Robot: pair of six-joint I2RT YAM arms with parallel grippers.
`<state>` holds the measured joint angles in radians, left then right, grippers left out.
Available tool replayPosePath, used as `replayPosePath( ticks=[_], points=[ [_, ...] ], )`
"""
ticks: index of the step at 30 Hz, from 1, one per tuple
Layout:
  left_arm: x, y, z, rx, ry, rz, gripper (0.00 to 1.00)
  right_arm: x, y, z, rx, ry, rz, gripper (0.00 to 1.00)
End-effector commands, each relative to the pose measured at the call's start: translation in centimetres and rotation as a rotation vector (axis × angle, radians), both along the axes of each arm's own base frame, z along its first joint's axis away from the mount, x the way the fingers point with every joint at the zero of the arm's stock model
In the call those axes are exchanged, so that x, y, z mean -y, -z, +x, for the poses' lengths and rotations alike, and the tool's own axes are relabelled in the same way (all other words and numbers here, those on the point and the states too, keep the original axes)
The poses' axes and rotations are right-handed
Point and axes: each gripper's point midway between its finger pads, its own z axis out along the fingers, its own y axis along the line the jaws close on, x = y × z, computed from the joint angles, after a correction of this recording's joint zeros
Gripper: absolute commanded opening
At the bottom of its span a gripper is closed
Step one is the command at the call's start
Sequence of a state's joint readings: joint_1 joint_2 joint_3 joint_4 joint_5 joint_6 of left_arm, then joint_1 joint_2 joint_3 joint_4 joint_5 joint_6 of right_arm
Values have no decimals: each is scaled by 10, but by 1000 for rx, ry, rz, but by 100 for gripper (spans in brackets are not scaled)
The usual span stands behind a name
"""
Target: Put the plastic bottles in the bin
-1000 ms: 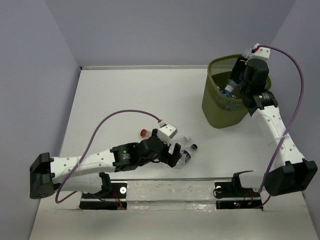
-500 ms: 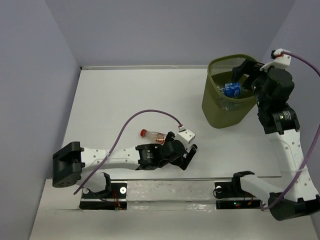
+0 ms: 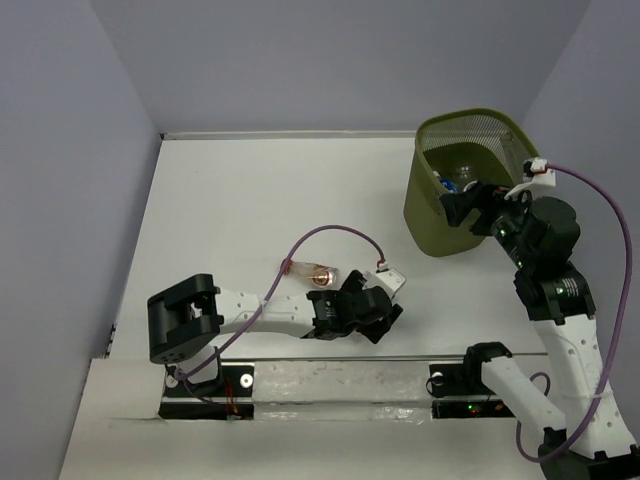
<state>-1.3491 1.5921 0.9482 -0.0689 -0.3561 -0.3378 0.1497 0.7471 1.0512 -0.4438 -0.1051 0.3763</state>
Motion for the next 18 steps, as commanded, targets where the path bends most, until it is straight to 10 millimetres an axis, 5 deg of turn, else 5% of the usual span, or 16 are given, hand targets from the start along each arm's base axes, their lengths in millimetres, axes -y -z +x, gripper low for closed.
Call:
replayPosePath(
  ticks=[1,12,18],
  points=[
    [18,-11,3,29,10,-25,96,-6,-4,-12,24,-41,31,94],
    [18,12,-2,40,23,41,75,-4,8,-18,1,-33,33,95],
    [17,0,-4,53,8,26,49,-7,19,-30,-25,-58,48,98]
  ],
)
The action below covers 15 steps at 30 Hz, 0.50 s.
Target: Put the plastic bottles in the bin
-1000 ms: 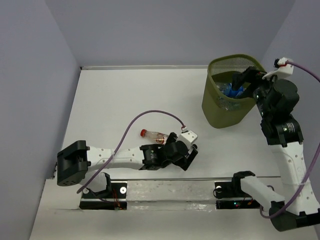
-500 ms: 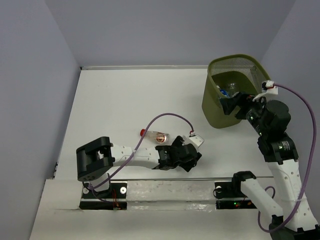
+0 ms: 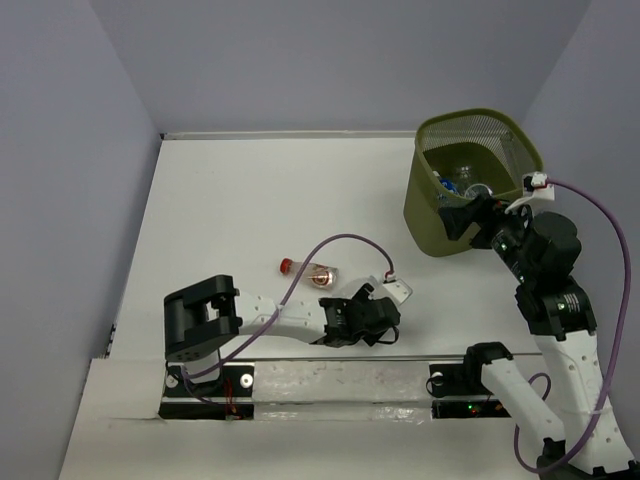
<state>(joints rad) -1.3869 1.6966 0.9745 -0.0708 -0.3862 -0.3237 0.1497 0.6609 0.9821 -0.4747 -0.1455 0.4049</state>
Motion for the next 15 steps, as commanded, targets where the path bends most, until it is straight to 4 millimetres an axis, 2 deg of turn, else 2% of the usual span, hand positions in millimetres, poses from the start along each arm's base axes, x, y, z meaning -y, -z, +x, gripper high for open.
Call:
replayPosePath(
  ticks=[1,4,5,7,8,10,11,15],
  points=[
    [13,-32,5,38,-21,-76,45,-2,5,-11,-6,-20,18,98],
    [14,-61,4,51,-26,-159,39,-3,8,-17,-19,-36,9,98],
    [11,-79,5,64,-34,-209,35,-4,8,-19,-24,-41,9,98],
    [10,-98,6,76,-43,-267,30,-4,5,-23,-20,-44,9,98],
    [6,-115,6,85,-47,-315,28,-4,5,-25,-17,-47,10,98],
    [2,-131,8,98,-60,-361,25,-5,2,-29,-14,-55,8,98],
    [-3,-147,7,106,-66,-405,24,-6,3,-30,-16,-61,8,98],
    [-21,-186,10,137,-102,-522,24,-22,11,-31,-44,-169,-5,97]
  ],
)
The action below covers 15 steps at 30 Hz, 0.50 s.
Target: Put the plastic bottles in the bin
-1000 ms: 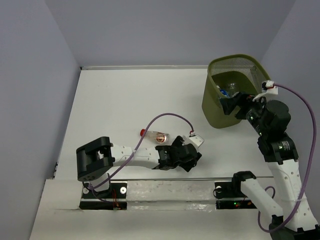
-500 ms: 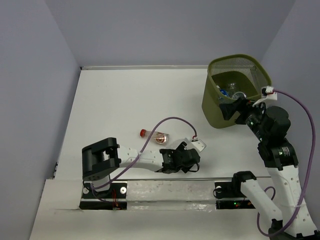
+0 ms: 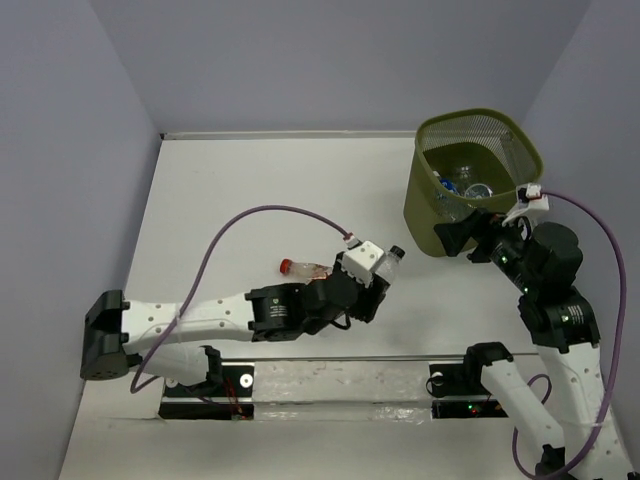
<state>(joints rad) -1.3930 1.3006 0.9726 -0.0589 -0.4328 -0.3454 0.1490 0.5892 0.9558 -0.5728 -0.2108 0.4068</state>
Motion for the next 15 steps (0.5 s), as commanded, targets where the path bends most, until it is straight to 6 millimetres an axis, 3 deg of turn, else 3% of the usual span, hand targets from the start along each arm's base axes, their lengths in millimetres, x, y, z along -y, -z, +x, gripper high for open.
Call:
replayPosePath(
  ticks=[1,5,8,9,10,11,12,14,15],
  points=[
    [-22,-40,8,41,-74,-138,24,-23,-6,-7,2,-160,0,97],
    [-58,-83,23,86,-204,-250,24,-45,17,7,-76,-282,6,92],
    [-86,-103,37,110,-312,-310,24,-78,31,6,-104,-385,-9,86],
    [-101,-114,41,119,-346,-351,24,-86,39,18,-117,-356,-53,86],
    [-110,-121,45,127,-375,-373,24,-100,45,19,-121,-374,-91,86],
    [-125,-132,48,136,-415,-418,24,-130,51,5,-126,-463,-132,86],
    [-135,-137,50,142,-442,-430,24,-143,70,17,-163,-465,-190,86],
    [-160,-154,56,155,-517,-496,24,-171,78,20,-157,-554,-249,88],
    [-168,-159,57,160,-537,-511,24,-185,94,33,-180,-597,-290,90]
  ],
)
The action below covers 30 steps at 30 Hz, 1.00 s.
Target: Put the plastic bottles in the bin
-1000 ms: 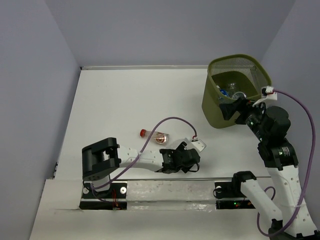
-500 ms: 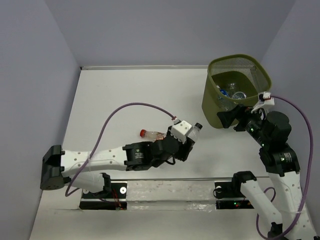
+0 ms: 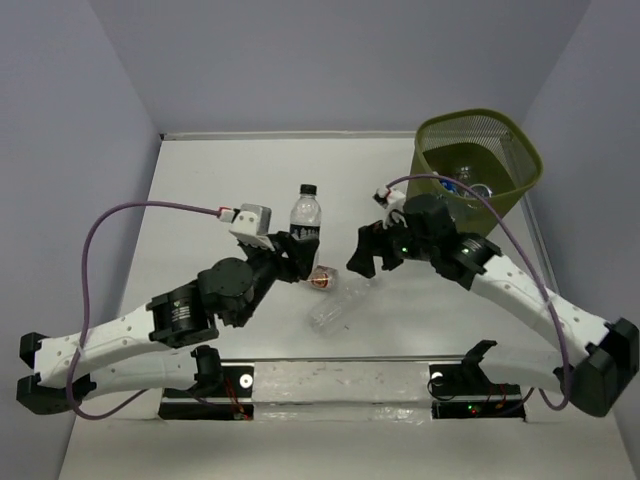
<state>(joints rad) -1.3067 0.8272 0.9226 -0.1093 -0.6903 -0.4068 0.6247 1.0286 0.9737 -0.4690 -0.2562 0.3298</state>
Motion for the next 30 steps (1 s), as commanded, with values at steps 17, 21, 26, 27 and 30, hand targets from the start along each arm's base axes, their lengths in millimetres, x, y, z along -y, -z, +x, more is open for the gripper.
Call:
replayPosePath(
  ticks=[17,21,26,27,30],
  points=[
    [-119,-64,13,79,-322,-210,24,-128,132,43,22,-562,-490,100],
    [-126,-65,12,82,-330,-220,24,-129,153,40,-32,-613,-522,100],
    [-129,-65,11,80,-336,-224,24,-137,175,50,-41,-628,-551,100],
    [-129,-65,11,80,-336,-224,24,-139,176,53,-34,-622,-555,99],
    [-131,-64,11,79,-342,-224,24,-147,178,65,1,-604,-549,94]
  ],
)
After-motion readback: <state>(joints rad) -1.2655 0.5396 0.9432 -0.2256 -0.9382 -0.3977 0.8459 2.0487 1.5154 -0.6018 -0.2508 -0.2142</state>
